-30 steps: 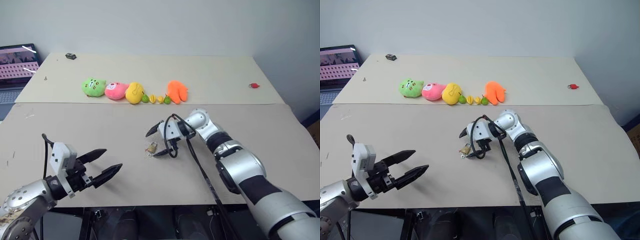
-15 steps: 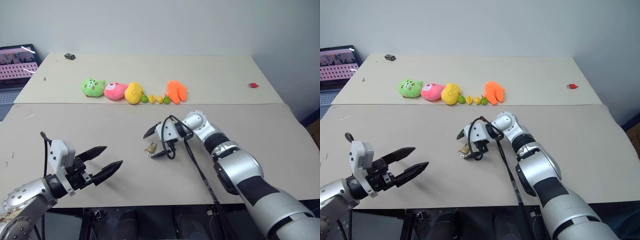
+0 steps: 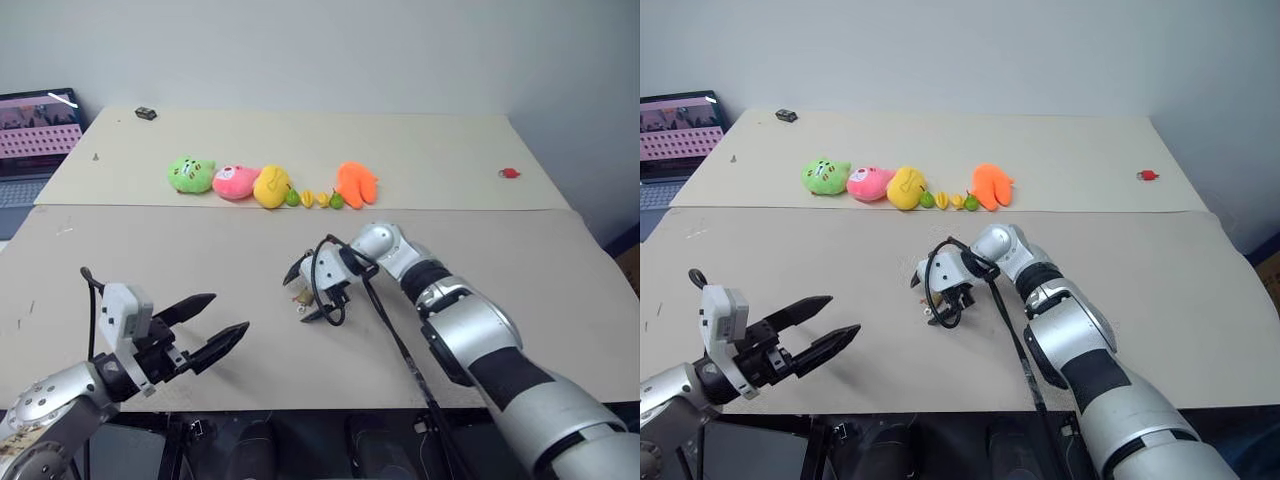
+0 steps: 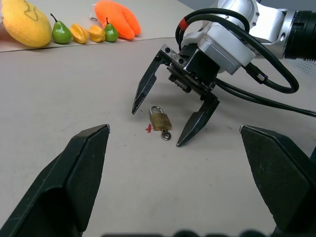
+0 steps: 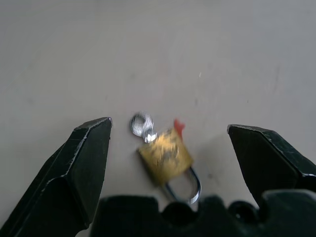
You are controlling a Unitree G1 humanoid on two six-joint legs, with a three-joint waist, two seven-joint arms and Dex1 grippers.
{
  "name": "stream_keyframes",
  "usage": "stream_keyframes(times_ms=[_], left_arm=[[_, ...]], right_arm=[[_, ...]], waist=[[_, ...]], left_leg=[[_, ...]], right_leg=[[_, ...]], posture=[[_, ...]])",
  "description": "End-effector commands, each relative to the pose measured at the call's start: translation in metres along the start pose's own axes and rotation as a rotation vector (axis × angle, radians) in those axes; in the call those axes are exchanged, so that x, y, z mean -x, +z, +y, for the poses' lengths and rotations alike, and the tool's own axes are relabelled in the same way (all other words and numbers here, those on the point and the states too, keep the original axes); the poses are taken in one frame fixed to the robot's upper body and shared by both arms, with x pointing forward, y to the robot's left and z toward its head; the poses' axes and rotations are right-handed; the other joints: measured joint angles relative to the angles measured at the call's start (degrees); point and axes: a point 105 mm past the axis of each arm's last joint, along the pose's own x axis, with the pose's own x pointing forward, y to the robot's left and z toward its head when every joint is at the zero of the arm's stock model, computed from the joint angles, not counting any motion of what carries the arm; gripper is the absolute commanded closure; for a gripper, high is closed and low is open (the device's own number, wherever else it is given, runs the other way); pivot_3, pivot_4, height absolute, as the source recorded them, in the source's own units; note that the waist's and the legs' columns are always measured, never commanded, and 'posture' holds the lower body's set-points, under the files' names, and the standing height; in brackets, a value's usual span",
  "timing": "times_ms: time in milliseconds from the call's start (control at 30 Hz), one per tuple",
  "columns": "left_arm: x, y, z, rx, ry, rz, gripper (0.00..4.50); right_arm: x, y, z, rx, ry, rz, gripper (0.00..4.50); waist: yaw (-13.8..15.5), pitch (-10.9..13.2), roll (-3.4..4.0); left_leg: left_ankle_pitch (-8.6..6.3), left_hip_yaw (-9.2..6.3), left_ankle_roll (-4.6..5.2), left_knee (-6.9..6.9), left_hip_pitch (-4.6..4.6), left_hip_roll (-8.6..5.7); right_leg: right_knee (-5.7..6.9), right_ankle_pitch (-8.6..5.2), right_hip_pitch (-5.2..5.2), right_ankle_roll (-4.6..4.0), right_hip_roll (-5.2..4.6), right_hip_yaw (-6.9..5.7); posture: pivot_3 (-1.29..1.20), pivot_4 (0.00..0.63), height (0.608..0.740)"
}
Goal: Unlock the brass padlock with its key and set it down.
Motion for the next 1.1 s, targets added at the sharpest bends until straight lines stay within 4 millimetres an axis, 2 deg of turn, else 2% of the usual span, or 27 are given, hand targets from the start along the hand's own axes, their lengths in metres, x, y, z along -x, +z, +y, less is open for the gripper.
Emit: stream_keyframes(times_ms=[33, 200, 367, 500, 633, 1100], left_arm=[[-0.004, 0.009, -0.004, -0.030, -0.022, -0.038, 0.00], [-0.010, 0.012, 0.000, -0.037, -0.037, -0.047, 0.00], [-0.014, 0.015, 0.003, -0.039, -0.055, -0.054, 0.00], [-0.017, 0.020, 0.006, -0.032, -0.064, -0.069, 0.00], [-0.019, 0.020, 0.006, -0.029, -0.069, -0.072, 0.00], [-0.017, 0.017, -0.001, -0.019, -0.059, -0.075, 0.00]], right_arm=[[0.010, 0.002, -0.005, 0.047, 0.054, 0.056, 0.08], [0.007, 0.005, 0.003, 0.126, 0.170, 0.094, 0.08], [-0.010, 0.021, 0.003, 0.173, 0.205, 0.035, 0.08], [-0.022, 0.040, -0.007, 0.204, 0.188, -0.024, 0.08], [-0.026, 0.048, -0.012, 0.217, 0.176, -0.043, 0.08], [-0.013, 0.034, -0.028, 0.216, 0.080, 0.094, 0.08]], waist=[[-0.10, 0.00, 0.00], [-0.30, 0.00, 0.00], [-0.27, 0.00, 0.00], [-0.34, 0.00, -0.01], [-0.28, 0.00, 0.00], [-0.28, 0.01, 0.00]], left_leg=[[0.00, 0.00, 0.00, -0.02, 0.00, 0.01], [0.00, 0.00, -0.01, -0.18, 0.02, 0.01], [0.00, -0.01, -0.01, -0.18, 0.03, 0.02], [0.00, -0.01, -0.01, -0.18, 0.06, 0.03], [0.00, -0.02, -0.01, -0.19, 0.05, 0.05], [-0.01, -0.02, -0.02, -0.19, 0.02, 0.05]], right_leg=[[0.00, -0.01, -0.02, -0.01, 0.01, 0.00], [0.02, -0.04, -0.08, -0.07, 0.04, 0.00], [0.03, -0.04, -0.07, -0.07, 0.03, 0.00], [0.06, -0.04, -0.07, -0.07, 0.05, 0.00], [0.06, -0.05, -0.08, -0.08, 0.06, 0.00], [0.06, -0.06, -0.11, -0.10, 0.06, -0.01]], posture=[[0.00, 0.150, 0.717], [0.00, 0.150, 0.717], [0.00, 0.150, 0.717], [0.00, 0.150, 0.717], [0.00, 0.150, 0.717], [0.00, 0.150, 0.717]])
